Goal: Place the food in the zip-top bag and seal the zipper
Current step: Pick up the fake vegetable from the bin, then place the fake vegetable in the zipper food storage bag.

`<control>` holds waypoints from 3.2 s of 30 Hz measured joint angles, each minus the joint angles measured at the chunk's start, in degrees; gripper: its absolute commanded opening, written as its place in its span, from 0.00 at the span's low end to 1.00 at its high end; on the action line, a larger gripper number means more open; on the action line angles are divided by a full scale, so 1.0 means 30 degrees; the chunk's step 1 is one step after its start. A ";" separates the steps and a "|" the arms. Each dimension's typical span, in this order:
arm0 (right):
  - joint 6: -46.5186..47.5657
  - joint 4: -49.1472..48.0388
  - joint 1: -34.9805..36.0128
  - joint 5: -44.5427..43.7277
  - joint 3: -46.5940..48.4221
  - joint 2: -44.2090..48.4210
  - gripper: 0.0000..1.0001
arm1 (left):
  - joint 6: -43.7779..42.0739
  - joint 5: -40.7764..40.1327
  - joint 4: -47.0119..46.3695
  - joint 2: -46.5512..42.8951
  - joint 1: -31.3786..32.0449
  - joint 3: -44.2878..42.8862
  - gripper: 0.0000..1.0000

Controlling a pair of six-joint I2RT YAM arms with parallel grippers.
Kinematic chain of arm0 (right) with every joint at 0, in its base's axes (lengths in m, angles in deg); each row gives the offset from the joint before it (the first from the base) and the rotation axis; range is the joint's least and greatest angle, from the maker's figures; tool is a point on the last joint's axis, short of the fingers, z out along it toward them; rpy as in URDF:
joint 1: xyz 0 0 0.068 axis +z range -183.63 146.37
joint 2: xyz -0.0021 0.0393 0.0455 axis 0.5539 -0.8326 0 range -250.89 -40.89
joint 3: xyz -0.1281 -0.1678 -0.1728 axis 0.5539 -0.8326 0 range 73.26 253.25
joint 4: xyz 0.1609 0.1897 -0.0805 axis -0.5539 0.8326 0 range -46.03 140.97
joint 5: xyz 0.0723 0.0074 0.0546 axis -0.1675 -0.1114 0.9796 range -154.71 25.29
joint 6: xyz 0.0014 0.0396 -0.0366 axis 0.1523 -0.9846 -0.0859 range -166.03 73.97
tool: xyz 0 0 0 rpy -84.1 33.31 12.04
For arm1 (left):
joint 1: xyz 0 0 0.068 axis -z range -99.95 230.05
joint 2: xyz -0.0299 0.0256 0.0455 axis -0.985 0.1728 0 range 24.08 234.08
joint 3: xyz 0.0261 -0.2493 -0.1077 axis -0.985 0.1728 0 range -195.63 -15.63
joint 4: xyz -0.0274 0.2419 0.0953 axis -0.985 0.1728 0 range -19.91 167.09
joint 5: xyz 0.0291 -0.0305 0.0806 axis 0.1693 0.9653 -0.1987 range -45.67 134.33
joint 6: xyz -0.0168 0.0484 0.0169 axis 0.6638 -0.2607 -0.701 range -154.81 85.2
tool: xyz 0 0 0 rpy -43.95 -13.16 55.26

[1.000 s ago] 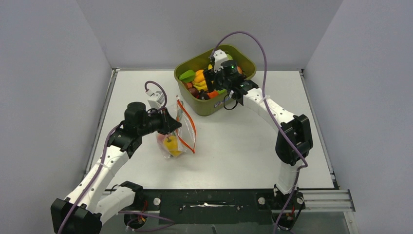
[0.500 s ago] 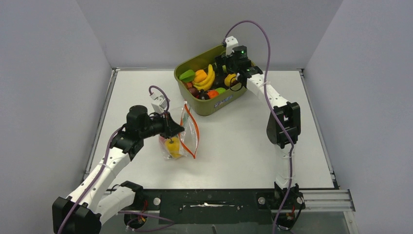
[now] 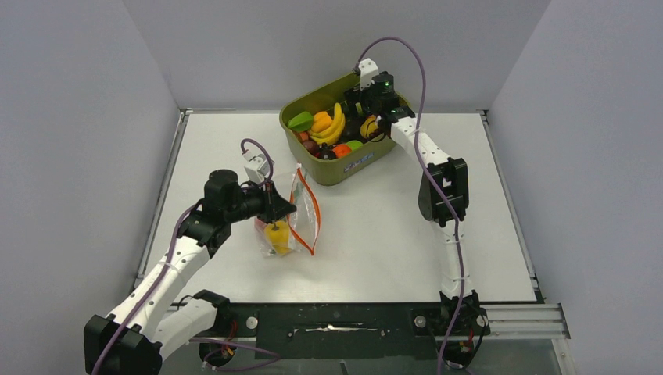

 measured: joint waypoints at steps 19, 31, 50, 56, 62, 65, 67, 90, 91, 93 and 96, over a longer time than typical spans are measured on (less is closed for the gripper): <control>0.0707 -0.1537 -0.0248 -0.1158 0.1530 -0.2973 1.00 | -0.0226 -0.0284 0.0015 -0.0255 0.0029 0.0000 0.00; 0.0816 -0.3162 -0.0379 -0.0073 0.1231 -0.2980 0.64 | -0.0226 -0.0357 0.0015 -0.0372 0.0029 0.0000 0.00; 0.0335 -0.4495 -0.0495 0.1042 -0.1530 -0.1552 0.41 | -0.0240 -0.1173 0.0015 -0.0809 0.0029 0.0000 0.00; 0.0204 -0.4510 -0.0488 0.1566 -0.3271 0.0044 0.37 | -0.0255 -0.1610 0.0036 -0.0882 0.0029 0.0000 0.00; -0.0073 -0.4597 -0.0488 0.2025 -0.5399 0.2229 0.36 | -0.0291 -0.2062 0.0153 -0.0933 0.0029 0.0007 0.00; -0.0204 -0.4685 -0.0481 0.2280 -0.6419 0.3315 0.35 | -0.0291 -0.2229 0.0168 -0.0984 0.0029 0.0051 0.00; -0.0248 -0.4809 -0.0481 0.2433 -0.7351 0.4218 0.35 | -0.0299 -0.2390 0.0182 -0.1013 0.0022 0.0080 0.00; -0.2681 -0.3949 0.0255 0.4197 -1.6495 1.5176 0.33 | 0.1282 -0.3432 0.0401 -0.1872 0.0022 0.0080 0.00; -0.2761 -0.3927 0.0474 0.4248 -1.6852 1.5562 0.33 | 0.1384 -0.3512 0.0444 -0.1872 0.0022 0.0058 0.00; -0.2987 -0.3876 0.1115 0.4379 -1.7748 1.6466 0.33 | 0.1574 -0.3592 0.0517 -0.1865 0.0022 0.0015 0.00; -0.3300 -0.3810 0.2171 0.4619 -1.8943 1.7631 0.33 | 0.1945 -0.3636 0.0852 -0.1778 0.0022 -0.0357 0.00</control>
